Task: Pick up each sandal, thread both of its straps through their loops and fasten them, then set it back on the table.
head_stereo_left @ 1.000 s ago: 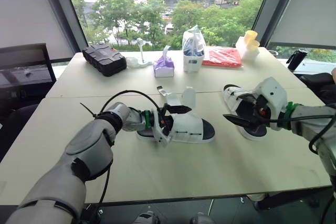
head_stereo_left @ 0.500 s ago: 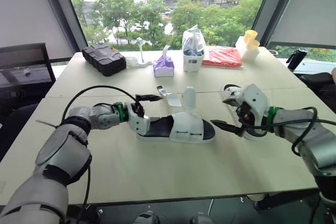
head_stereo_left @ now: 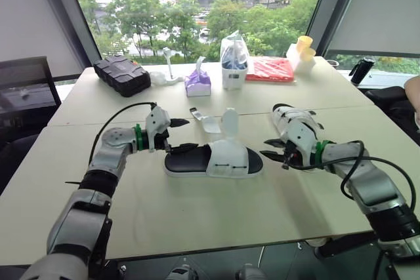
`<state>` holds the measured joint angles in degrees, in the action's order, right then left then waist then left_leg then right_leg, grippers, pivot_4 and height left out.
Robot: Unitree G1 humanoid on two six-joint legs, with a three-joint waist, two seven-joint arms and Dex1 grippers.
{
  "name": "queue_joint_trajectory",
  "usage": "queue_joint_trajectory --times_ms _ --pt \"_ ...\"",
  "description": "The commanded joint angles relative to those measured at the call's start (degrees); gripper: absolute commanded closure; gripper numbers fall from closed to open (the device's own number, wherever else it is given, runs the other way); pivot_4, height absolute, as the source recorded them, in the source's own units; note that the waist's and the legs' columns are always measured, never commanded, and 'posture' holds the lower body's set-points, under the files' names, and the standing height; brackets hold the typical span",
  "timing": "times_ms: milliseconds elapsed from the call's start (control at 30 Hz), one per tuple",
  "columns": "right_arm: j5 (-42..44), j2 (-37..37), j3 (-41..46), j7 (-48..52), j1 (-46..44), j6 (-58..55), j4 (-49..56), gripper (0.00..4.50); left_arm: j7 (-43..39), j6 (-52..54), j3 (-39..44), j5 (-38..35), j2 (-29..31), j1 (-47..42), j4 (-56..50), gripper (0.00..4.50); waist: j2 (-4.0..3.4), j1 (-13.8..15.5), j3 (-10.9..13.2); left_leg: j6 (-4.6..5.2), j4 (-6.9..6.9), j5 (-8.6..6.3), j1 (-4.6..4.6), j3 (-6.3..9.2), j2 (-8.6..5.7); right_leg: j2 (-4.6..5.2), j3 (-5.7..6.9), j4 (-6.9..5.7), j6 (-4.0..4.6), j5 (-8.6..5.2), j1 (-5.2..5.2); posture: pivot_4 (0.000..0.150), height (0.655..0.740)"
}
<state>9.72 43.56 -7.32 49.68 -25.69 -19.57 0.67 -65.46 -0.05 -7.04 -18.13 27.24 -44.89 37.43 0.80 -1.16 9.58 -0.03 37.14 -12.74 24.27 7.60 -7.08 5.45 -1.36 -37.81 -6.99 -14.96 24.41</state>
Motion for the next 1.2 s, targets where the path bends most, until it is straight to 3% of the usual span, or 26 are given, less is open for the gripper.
queue_joint_trajectory --times_ms 33,233,633,933,1200 --pt "0.31 -1.53 0.27 2.35 -0.03 5.19 -1.79 4.42 2.5 10.03 2.51 -2.21 -0.09 0.96 -6.28 0.0 0.0 0.03 0.0 -0.01 0.0 0.01 0.0 0.0 0.0 -0.01 0.0 0.0 0.0 0.0 0.01 0.15 0.74" --pt "1.06 -4.63 0.16 5.11 -0.52 8.48 -5.53 4.42 5.95 20.33 3.74 -1.87 -1.37 -0.58 -3.93 0.0 -0.01 0.39 0.0 -0.06 0.01 0.03 -0.08 0.0 -0.01 0.0 -0.03 -0.05 0.01 0.0 -0.04 0.15 0.74" --pt "-2.37 -7.8 -3.15 10.32 -3.5 15.13 -14.89 4.42 6.07 37.43 11.36 -6.46 -7.74 -10.96 13.74 0.0 0.0 0.15 0.0 -0.1 0.0 0.05 -0.11 0.0 -0.04 0.0 -0.02 -0.06 0.01 0.0 -0.05 0.15 0.74" --pt "-5.0 -8.84 -4.65 12.69 -5.98 19.4 -20.41 4.42 15.61 36.96 22.9 -10.42 -14.22 -18.38 28.24 0.0 0.01 0.25 0.0 -0.12 0.01 0.05 -0.11 0.0 -0.04 0.0 -0.02 -0.07 0.0 0.0 -0.04 0.15 0.74" --pt "-6.01 -8.97 -4.74 13.31 -6.25 20.46 -21.17 4.42 23.09 33.79 30.65 -12.01 -17.84 -21.69 33.51 0.0 0.01 0.16 -0.01 -0.37 -0.01 0.19 -0.12 0.0 -0.04 0.01 -0.02 -0.08 0.0 0.0 -0.03 0.15 0.74"
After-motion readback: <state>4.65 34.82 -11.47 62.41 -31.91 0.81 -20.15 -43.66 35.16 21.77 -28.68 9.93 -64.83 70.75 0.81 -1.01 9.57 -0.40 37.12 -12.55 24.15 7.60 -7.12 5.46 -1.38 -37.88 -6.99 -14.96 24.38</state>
